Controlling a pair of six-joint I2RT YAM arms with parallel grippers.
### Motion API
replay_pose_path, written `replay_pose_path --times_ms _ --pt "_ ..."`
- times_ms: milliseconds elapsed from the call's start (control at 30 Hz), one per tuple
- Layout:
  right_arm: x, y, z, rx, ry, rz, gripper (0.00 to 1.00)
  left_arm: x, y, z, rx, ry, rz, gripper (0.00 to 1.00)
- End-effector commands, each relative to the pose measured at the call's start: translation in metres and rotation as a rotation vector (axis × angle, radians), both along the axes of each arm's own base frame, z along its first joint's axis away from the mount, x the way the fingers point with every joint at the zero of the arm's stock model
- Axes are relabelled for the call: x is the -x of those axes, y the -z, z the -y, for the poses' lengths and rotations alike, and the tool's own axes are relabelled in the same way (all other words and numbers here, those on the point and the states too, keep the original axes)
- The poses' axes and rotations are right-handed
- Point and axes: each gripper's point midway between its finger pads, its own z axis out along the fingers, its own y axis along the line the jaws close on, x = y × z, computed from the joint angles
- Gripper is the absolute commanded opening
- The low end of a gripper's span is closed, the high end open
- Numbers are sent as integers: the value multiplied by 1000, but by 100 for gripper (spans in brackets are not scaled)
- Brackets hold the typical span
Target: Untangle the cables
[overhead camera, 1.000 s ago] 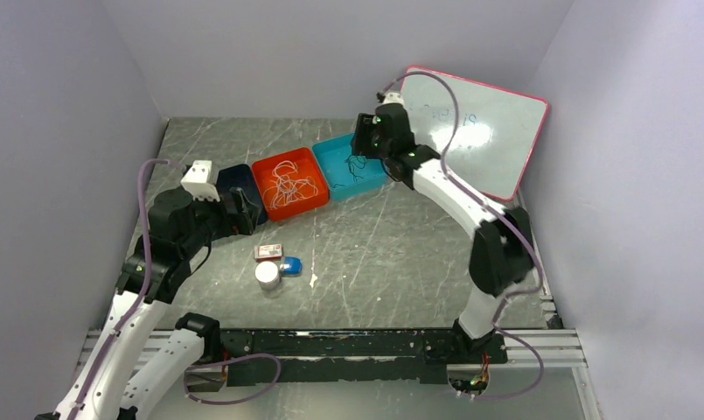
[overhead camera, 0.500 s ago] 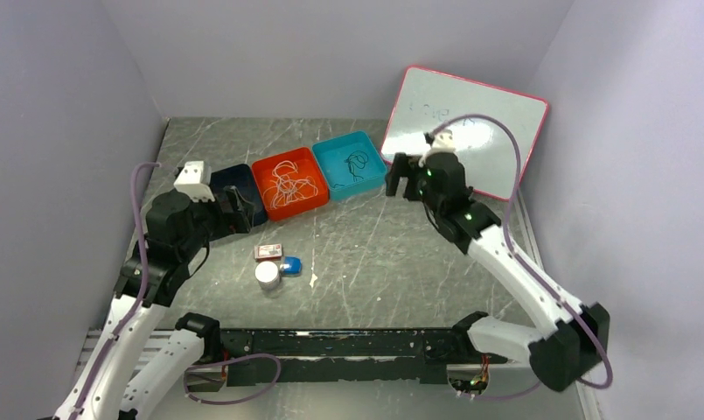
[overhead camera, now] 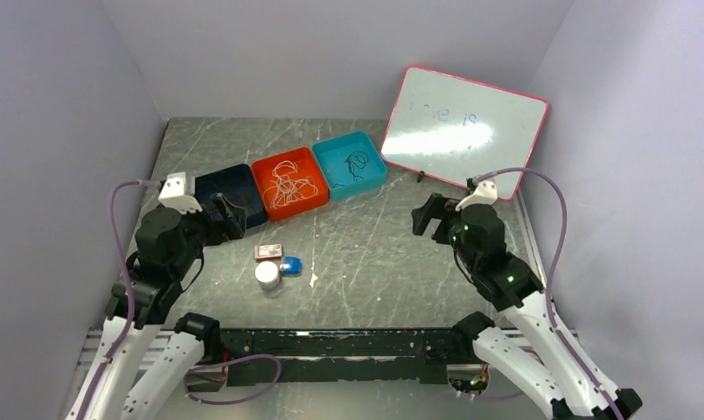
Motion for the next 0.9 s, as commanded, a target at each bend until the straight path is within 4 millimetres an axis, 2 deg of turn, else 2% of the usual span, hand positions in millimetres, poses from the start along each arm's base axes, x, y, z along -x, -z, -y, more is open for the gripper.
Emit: replay_pose_path --times_ms 0,100,233,467,667,867 --pt "17 10 -8 -37 -80 -16 100 5 0 -3 38 -32 12 99" --pt "23 7 -10 -28 -126 27 100 8 0 -8 39 -55 16 99" --pt "24 0 -1 7 -112 68 100 10 1 -13 41 -83 25 99" --pt "19 -1 15 77 -37 50 100 9 3 -13 43 -83 28 99" --pt "22 -8 18 64 -37 107 100 10 3 -12 43 -75 27 99" --pt "22 -7 18 73 -43 97 100 14 0 -14 51 -86 41 99"
